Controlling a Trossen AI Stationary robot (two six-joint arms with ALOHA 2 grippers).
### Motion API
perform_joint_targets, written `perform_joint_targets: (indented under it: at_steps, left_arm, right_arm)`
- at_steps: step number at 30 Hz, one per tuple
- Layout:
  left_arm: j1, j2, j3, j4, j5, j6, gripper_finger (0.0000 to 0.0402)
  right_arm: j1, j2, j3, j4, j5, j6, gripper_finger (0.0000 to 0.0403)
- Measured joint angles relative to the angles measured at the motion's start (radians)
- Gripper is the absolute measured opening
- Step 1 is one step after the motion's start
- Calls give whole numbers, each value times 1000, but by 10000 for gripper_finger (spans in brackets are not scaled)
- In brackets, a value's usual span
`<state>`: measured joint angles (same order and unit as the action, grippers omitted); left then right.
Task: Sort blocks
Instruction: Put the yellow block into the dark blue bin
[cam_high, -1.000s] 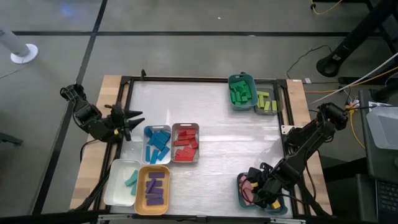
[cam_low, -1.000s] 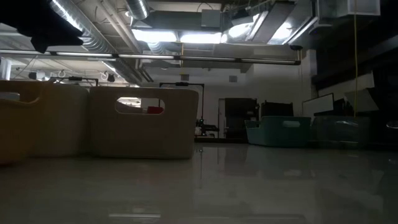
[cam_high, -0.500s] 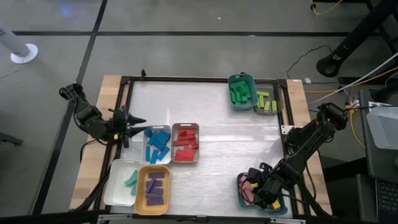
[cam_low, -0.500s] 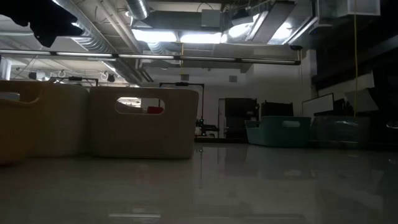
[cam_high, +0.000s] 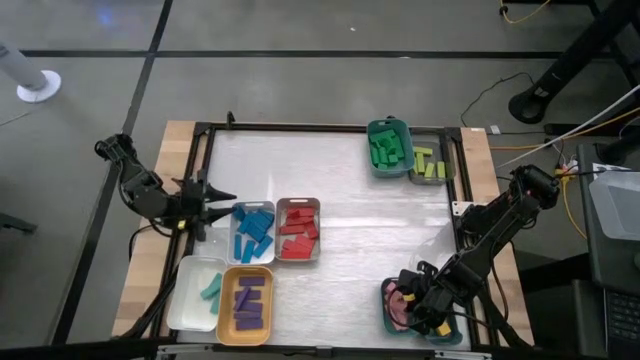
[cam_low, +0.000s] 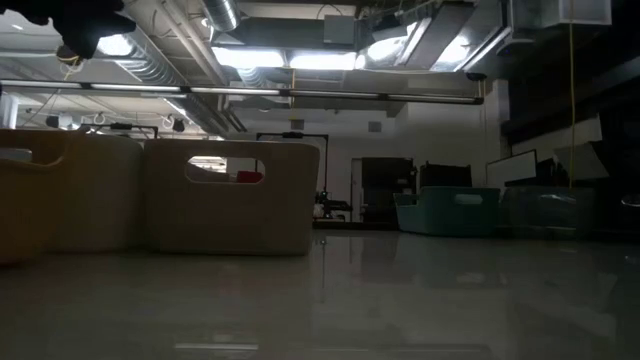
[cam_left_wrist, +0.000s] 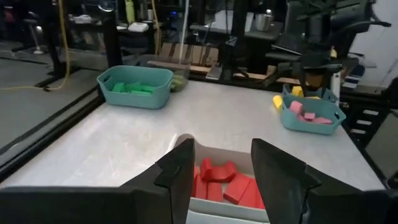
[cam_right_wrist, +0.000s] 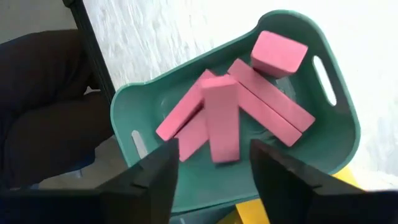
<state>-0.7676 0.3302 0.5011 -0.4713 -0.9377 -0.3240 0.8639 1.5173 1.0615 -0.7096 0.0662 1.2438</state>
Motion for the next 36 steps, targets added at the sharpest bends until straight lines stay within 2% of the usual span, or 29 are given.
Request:
perform_joint_targets:
  at_steps: [3,8,15,19,22,27,36]
  left_arm:
    - [8,1,0,6,63,-1,148]
    - [25,1,0,34,247,48,148]
    - [64,1,0,93,291,204,148]
    - [76,1,0,70,347,211,148]
    - [76,0,0,60,351,178,148]
    - [76,-1,0,60,352,168,148]
    - [76,-1,0,5,351,152,148]
  right_arm:
    - [0,0,0,1,4,0,220]
    - [0,0,0,4,2,16,235]
    - [-44,0,0,26,-48,114,236]
    - [-105,0,0,120,-59,108,236]
    - [-174,0,0,206,-59,71,236]
    - [-313,-1,0,279,-58,-164,237]
    - [-568,-1,0,275,-30,-780,237]
